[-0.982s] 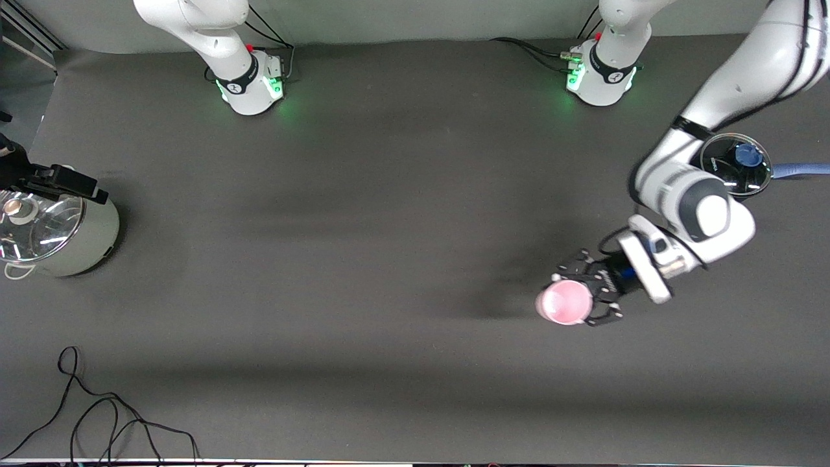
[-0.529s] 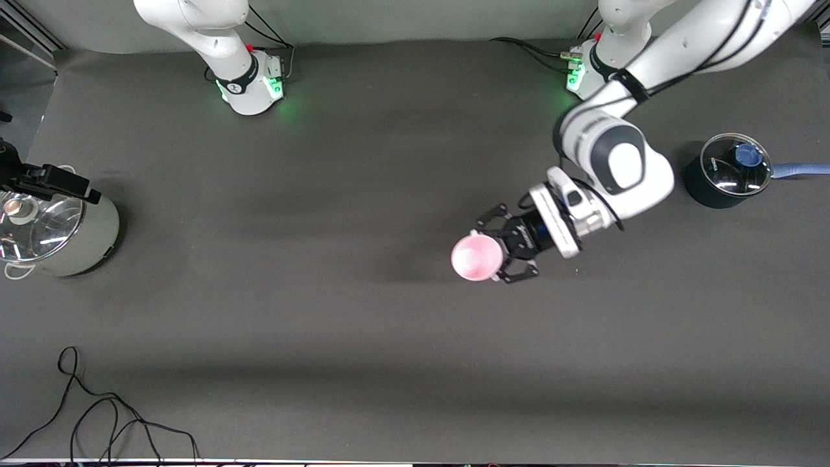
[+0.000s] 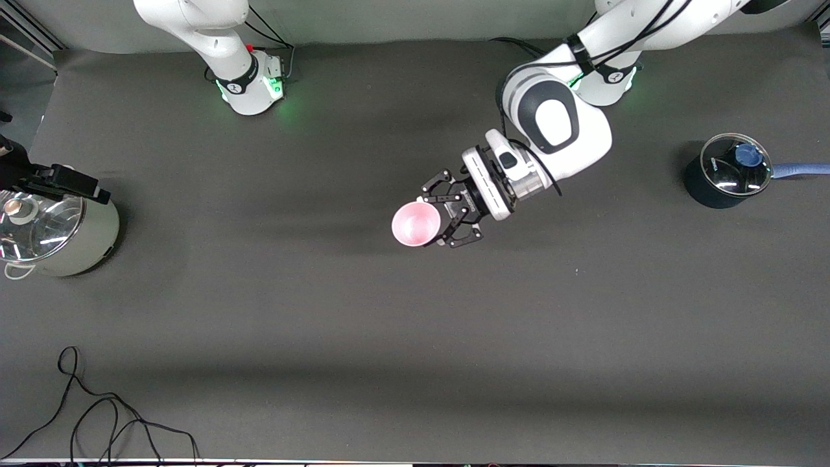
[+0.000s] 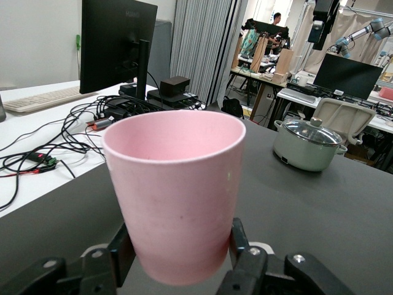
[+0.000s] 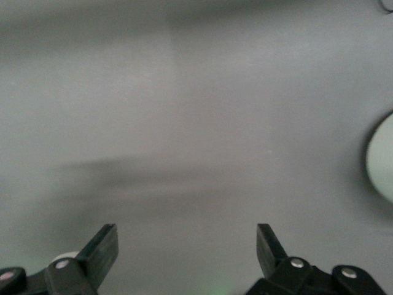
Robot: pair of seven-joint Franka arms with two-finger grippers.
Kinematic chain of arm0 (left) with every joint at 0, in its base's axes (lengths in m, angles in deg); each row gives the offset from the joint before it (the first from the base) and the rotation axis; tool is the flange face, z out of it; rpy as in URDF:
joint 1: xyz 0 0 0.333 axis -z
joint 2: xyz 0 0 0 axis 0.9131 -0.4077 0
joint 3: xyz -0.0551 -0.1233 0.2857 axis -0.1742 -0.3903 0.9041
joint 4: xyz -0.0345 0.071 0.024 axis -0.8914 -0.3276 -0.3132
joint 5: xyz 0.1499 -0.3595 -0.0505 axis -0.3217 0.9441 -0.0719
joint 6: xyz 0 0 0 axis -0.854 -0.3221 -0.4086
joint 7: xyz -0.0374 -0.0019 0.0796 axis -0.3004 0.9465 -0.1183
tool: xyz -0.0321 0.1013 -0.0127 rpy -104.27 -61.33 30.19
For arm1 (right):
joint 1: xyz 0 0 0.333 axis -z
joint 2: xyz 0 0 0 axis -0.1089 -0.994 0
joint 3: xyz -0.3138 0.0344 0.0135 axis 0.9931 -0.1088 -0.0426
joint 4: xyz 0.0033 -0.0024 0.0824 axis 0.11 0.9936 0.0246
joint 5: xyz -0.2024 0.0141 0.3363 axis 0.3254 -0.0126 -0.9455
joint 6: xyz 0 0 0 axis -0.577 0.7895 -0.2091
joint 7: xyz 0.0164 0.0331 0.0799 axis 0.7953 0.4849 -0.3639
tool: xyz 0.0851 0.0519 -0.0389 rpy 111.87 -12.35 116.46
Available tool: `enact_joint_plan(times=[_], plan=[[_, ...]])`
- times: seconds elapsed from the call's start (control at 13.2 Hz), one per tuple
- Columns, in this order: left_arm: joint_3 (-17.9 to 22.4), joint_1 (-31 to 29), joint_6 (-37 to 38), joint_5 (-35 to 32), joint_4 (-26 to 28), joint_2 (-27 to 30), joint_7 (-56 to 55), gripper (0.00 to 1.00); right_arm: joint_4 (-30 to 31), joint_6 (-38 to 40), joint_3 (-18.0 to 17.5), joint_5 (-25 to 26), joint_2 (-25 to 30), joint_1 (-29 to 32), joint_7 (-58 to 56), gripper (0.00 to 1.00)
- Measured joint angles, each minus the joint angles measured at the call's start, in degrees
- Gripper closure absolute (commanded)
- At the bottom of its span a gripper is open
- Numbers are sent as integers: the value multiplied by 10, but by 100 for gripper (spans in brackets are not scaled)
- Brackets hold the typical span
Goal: Transfer pink cup from left to right arm
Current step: 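Reach the right gripper down into the cup's rim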
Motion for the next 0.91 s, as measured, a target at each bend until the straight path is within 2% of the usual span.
enact_joint_plan(times=[0.23,0.45,0.68,0.91], plan=[[0,6,-3,0,-9,2,-1,75,-23,0,-7,-25,0,-39,84,0],[-3,7,-3,-2,-17,5,0,73,-57,-2,-13,-27,-11,-132,240,0],[-4,9,-3,-5,-21,6,0,73,-122,-10,-15,-27,-68,-222,389,0],[-3,8,-4,-6,-24,6,0,73,-180,-52,-16,-27,-127,-282,503,0]])
